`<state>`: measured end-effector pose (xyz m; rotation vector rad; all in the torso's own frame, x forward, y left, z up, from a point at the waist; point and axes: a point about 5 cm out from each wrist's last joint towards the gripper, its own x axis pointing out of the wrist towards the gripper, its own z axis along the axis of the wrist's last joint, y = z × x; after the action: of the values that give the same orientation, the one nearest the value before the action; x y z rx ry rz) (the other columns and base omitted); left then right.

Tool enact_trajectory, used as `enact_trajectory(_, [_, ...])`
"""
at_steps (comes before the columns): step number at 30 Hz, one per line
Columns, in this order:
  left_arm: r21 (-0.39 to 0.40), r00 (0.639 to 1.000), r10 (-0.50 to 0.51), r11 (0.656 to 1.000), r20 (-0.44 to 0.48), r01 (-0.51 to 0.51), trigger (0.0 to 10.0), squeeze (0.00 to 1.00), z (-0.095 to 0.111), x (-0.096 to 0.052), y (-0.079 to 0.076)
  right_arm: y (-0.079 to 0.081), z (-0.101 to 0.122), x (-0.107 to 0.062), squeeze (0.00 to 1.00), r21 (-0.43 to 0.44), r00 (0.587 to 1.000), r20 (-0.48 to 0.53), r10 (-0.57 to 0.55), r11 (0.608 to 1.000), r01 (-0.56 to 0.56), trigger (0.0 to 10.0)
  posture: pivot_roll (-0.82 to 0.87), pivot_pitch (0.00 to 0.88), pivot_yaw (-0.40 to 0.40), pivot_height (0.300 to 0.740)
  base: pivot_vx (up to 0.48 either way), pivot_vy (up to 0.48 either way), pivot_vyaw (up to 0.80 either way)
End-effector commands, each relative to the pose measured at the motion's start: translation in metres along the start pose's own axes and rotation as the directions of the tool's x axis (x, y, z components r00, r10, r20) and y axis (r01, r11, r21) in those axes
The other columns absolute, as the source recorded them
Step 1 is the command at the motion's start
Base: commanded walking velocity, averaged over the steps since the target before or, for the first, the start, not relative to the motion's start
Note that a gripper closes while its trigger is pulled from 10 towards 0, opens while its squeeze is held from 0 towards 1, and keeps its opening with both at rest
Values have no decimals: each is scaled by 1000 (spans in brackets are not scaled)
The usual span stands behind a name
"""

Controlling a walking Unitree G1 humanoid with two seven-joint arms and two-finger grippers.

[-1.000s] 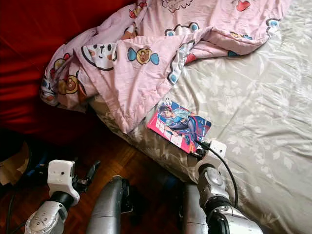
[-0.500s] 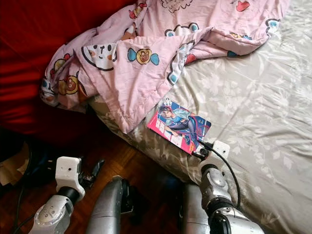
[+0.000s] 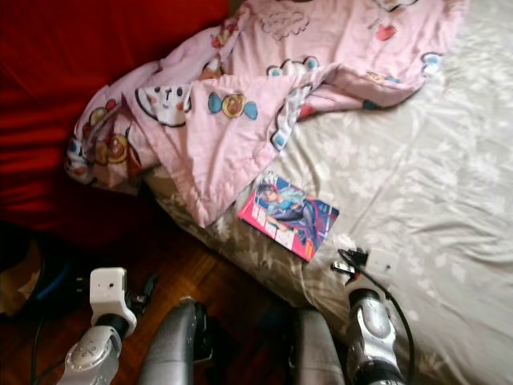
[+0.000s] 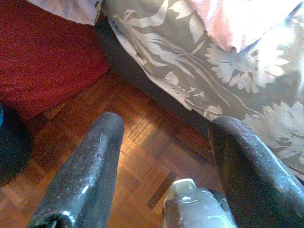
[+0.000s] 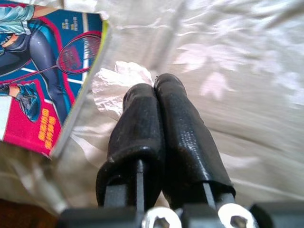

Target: Clean up the room

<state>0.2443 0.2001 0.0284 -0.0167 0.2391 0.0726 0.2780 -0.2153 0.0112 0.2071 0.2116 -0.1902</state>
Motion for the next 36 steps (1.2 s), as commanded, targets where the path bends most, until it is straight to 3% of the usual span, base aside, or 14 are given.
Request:
enact_trajectory(1, [-26, 997, 44, 999, -57, -45, 10000, 0, -19, -8, 7, -2, -14, -10, 0, -11, 999, -38, 10, 1000, -11, 10000, -79, 212, 6, 651, 0, 0, 0])
enact_trajectory(9, [-12, 993, 25, 1000, -118, -27, 10000, 0, -40, -11, 1, 4, -29, -20, 0, -20, 991, -96, 89, 996, -92, 10000, -81, 188, 11, 651, 0, 0, 0])
enact_trajectory(17, [-36, 971, 59, 997, -230, -69, 10000, 0, -65, -12, 4, -2, -61, -35, 0, -76, 958, -281, 65, 993, -90, 10000, -83, 159, 11, 696, 0, 0, 0])
enact_trajectory(23, [-22, 940, 62, 997, -337, -73, 10000, 0, -88, -20, 2, -2, -83, -49, 0, -131, 906, -420, 52, 984, -118, 10000, -88, 135, 8, 740, 0, 0, 0])
enact_trajectory(31, [-16, 900, 68, 996, -431, -83, 10000, 0, -105, -28, 2, -2, -94, -57, 0, -175, 864, -501, 44, 973, -151, 10000, -84, 131, 1, 740, 0, 0, 0])
enact_trajectory(36, [0, 857, 81, 996, -510, -94, 10000, 0, -117, -37, 2, -6, -104, -64, 0, -209, 824, -566, 5, 967, -149, 10000, -87, 138, 0, 740, 0, 0, 0])
